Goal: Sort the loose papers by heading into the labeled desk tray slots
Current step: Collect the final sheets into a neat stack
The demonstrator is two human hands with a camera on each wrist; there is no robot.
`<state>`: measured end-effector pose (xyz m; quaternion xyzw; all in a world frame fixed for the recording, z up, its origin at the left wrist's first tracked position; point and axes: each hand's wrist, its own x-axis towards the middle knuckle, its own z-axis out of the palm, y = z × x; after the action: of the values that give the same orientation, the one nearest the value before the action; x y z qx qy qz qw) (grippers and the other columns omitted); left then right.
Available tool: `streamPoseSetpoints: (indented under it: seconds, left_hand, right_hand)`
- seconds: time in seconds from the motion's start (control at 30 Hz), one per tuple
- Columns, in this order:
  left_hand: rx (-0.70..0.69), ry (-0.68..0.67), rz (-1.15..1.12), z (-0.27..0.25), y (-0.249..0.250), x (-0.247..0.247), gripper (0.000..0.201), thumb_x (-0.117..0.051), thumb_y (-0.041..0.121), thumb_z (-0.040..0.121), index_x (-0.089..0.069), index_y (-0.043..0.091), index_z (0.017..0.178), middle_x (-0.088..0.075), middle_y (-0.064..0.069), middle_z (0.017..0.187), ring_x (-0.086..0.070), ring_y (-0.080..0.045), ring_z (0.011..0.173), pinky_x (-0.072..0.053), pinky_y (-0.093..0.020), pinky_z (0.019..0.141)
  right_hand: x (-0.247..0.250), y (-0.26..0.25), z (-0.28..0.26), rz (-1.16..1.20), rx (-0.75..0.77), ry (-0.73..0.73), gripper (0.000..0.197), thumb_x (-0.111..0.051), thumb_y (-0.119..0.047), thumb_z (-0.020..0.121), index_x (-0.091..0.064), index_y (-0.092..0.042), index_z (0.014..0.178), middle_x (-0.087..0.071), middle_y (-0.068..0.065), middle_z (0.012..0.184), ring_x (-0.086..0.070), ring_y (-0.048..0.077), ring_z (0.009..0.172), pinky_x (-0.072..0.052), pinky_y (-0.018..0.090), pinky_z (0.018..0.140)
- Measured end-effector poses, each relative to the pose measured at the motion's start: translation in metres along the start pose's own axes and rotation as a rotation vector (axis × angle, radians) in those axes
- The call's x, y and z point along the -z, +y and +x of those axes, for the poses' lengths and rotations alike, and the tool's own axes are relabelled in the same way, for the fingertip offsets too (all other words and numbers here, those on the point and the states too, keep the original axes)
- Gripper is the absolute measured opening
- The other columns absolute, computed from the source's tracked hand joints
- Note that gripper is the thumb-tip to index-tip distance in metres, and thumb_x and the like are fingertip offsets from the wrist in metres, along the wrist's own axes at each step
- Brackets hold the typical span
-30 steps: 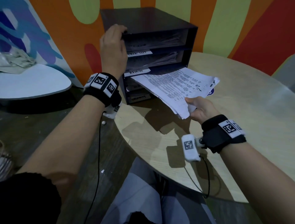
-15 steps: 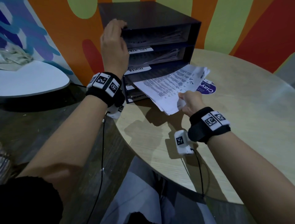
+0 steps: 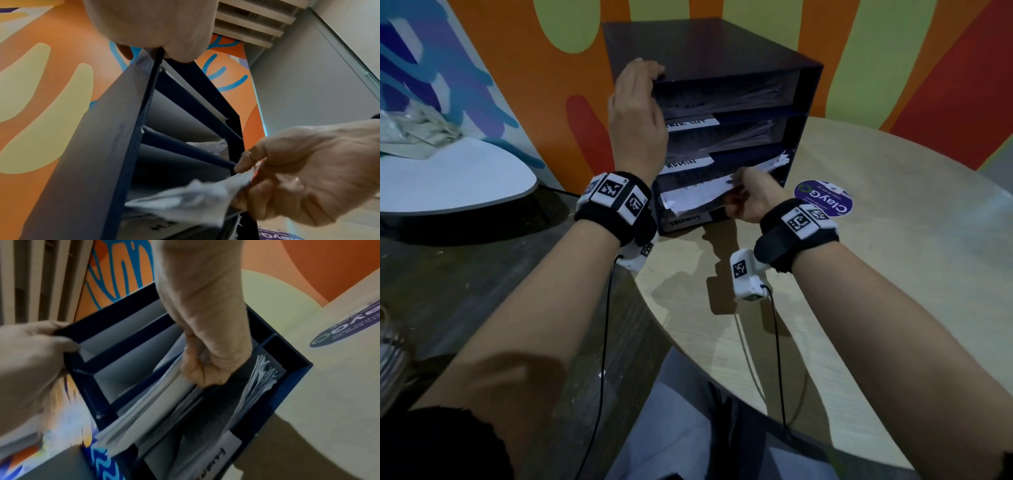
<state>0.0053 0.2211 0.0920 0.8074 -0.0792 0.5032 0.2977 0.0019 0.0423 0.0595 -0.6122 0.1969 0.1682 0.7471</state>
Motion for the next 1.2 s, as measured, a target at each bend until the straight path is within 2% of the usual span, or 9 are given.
streamPoseSetpoints:
  seconds: [0.17,0.3,0.43,0.53,0.6,0.67,0.83,1.0,1.2]
  left_hand:
    - [-0.005,0.038,-0.019,-0.001,0.0,-0.004,0.053,-0.033,-0.011,0.077,-0.061,0.005,0.119,-0.06,-0.01,0.125,-0.049,-0.026,0.129,-0.037,-0.029,0.108]
    - [-0.015,0.043,-0.031,0.0,0.0,-0.006,0.052,-0.033,-0.011,0.077,-0.061,0.004,0.118,-0.06,-0.011,0.123,-0.05,-0.027,0.128,-0.039,-0.032,0.109]
    - [-0.037,0.038,-0.017,0.0,-0.004,-0.004,0.052,-0.033,-0.01,0.077,-0.061,0.005,0.119,-0.06,-0.01,0.124,-0.05,-0.025,0.128,-0.04,-0.033,0.107]
    - [-0.034,0.045,-0.02,-0.001,-0.003,-0.005,0.052,-0.034,-0.012,0.077,-0.061,0.004,0.118,-0.06,-0.011,0.124,-0.05,-0.026,0.128,-0.039,-0.032,0.109]
    - [-0.024,0.052,-0.022,-0.001,-0.001,-0.006,0.052,-0.035,-0.013,0.077,-0.061,0.004,0.118,-0.06,-0.011,0.124,-0.05,-0.027,0.128,-0.037,-0.031,0.11]
    - [-0.019,0.049,-0.024,-0.002,-0.001,-0.005,0.052,-0.035,-0.013,0.077,-0.061,0.004,0.119,-0.06,-0.011,0.124,-0.049,-0.027,0.128,-0.037,-0.03,0.11]
    - [-0.017,0.036,-0.007,-0.002,0.0,-0.004,0.051,-0.036,-0.012,0.078,-0.06,0.005,0.12,-0.059,-0.01,0.126,-0.049,-0.025,0.129,-0.034,-0.026,0.11]
    - [0.005,0.025,0.003,-0.002,0.004,-0.002,0.053,-0.034,-0.012,0.077,-0.061,0.005,0.12,-0.06,-0.009,0.126,-0.048,-0.025,0.13,-0.031,-0.023,0.111]
    - [0.064,-0.006,0.019,-0.001,0.009,0.001,0.055,-0.032,-0.01,0.078,-0.059,0.009,0.123,-0.058,-0.006,0.13,-0.043,-0.02,0.135,-0.022,-0.013,0.108]
  right_hand:
    - [0.013,-0.004,0.022,0.226,0.099,0.104,0.017,-0.042,0.011,0.093,-0.043,-0.005,0.085,-0.045,0.011,0.076,-0.046,0.017,0.047,-0.036,0.018,0.036]
    - [-0.007,-0.006,0.034,0.34,0.126,0.114,0.045,-0.048,0.017,0.089,-0.041,0.003,0.131,-0.05,0.027,0.119,-0.065,0.034,0.074,-0.055,0.029,0.047]
    - [-0.025,-0.004,0.03,0.254,0.15,0.073,0.05,-0.045,0.016,0.09,-0.034,0.006,0.138,-0.044,0.03,0.135,-0.061,0.039,0.108,-0.06,0.031,0.066]
    - [-0.03,-0.003,0.038,0.247,0.035,0.156,0.028,-0.051,-0.01,0.099,-0.05,0.007,0.121,-0.05,0.016,0.141,-0.051,0.029,0.127,-0.049,0.029,0.099]
    - [-0.03,-0.003,0.039,0.004,0.064,0.232,0.058,-0.045,-0.052,0.097,-0.05,-0.008,0.133,-0.049,0.008,0.143,-0.047,0.027,0.132,-0.04,0.028,0.103]
    - [-0.025,0.002,0.05,-0.319,0.179,0.238,0.065,-0.034,-0.059,0.097,-0.043,-0.012,0.142,-0.048,0.011,0.144,-0.052,0.028,0.126,-0.041,0.031,0.101]
    - [-0.016,-0.002,0.041,0.2,0.051,0.107,0.017,-0.06,0.003,0.091,-0.05,0.007,0.104,-0.058,0.031,0.115,-0.067,0.03,0.089,-0.059,0.036,0.081]
    - [0.02,-0.007,0.012,-0.06,0.134,0.09,0.017,-0.064,-0.004,0.091,-0.058,0.004,0.104,-0.059,0.022,0.087,-0.066,0.028,0.058,-0.05,0.023,0.04]
    - [0.107,-0.004,-0.014,-0.445,0.218,0.191,0.018,-0.064,-0.014,0.092,-0.056,0.001,0.096,-0.062,0.016,0.071,-0.064,0.025,0.047,-0.057,0.032,0.049]
